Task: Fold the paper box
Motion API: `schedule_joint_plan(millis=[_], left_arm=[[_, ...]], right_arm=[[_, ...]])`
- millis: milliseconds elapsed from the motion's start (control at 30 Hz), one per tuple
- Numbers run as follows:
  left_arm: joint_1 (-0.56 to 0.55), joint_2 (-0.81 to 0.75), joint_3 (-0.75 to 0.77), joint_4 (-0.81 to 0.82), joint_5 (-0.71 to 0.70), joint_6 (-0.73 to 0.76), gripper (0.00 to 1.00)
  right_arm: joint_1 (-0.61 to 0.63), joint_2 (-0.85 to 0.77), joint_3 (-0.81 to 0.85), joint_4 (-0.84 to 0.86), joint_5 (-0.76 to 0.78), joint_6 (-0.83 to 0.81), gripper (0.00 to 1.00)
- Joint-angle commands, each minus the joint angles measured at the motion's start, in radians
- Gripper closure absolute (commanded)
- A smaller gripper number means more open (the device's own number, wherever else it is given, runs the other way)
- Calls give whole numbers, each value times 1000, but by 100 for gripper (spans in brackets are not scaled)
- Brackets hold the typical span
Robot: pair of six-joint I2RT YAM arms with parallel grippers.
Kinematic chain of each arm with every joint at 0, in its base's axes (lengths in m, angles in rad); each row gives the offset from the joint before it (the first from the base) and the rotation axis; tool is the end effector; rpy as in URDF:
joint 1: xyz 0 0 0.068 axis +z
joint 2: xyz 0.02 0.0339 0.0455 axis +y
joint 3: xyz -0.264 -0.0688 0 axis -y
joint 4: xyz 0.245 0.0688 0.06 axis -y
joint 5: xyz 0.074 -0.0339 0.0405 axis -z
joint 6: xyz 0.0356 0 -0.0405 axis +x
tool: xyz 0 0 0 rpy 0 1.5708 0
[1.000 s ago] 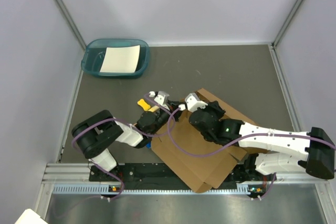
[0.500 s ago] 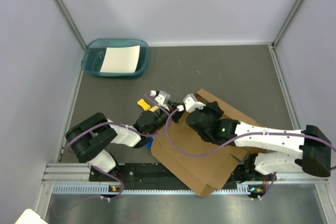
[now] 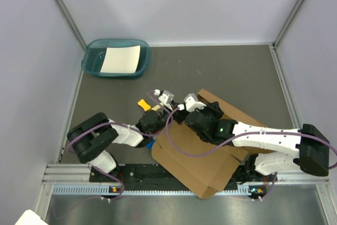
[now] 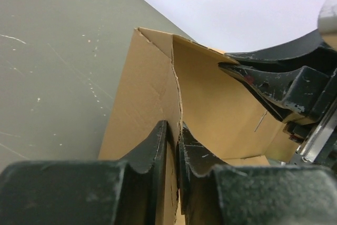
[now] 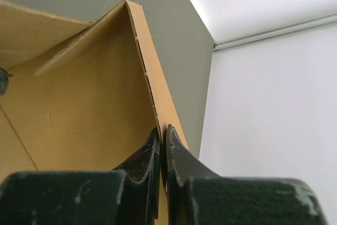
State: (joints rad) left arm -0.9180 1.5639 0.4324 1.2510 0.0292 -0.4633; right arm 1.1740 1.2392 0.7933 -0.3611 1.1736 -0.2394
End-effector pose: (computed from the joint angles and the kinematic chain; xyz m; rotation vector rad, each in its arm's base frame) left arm 0.1726 -0.2274 0.1943 0.3760 1.5114 -1.1358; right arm 0.1237 0.2102 0.2482 -0.8308 1.7388 -0.7684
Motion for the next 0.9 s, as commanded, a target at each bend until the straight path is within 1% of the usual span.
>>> schedule_joint_plan(millis=[0, 100, 133, 233, 467, 567, 667, 700, 867], left_arm=[[-74, 50, 71, 96, 198, -52, 80], [-74, 58, 43, 142, 155, -63, 71], [-74, 48, 33, 146, 147, -55, 67], [-73, -10, 0, 104, 108, -8, 63], [-68, -192, -47, -105, -20, 123, 62], [-65, -232, -82, -121, -96, 156, 62], [-62, -267, -109, -130, -123, 198, 62], [-61, -277, -116, -136, -156, 210, 62], [-53, -350, -187, -130, -261, 233, 63]], right_arm=[[1, 23, -40, -42, -143, 100, 100], [1, 17, -39, -42, -141, 95, 100], [1, 13, -40, -42, -140, 95, 100], [1, 0, -43, -41, -138, 92, 100], [1, -3, -42, -42, -140, 95, 100], [1, -3, -42, -41, -141, 95, 100], [1, 0, -42, -39, -144, 95, 100], [1, 2, -40, -39, -146, 97, 100], [1, -1, -43, -38, -150, 97, 100]])
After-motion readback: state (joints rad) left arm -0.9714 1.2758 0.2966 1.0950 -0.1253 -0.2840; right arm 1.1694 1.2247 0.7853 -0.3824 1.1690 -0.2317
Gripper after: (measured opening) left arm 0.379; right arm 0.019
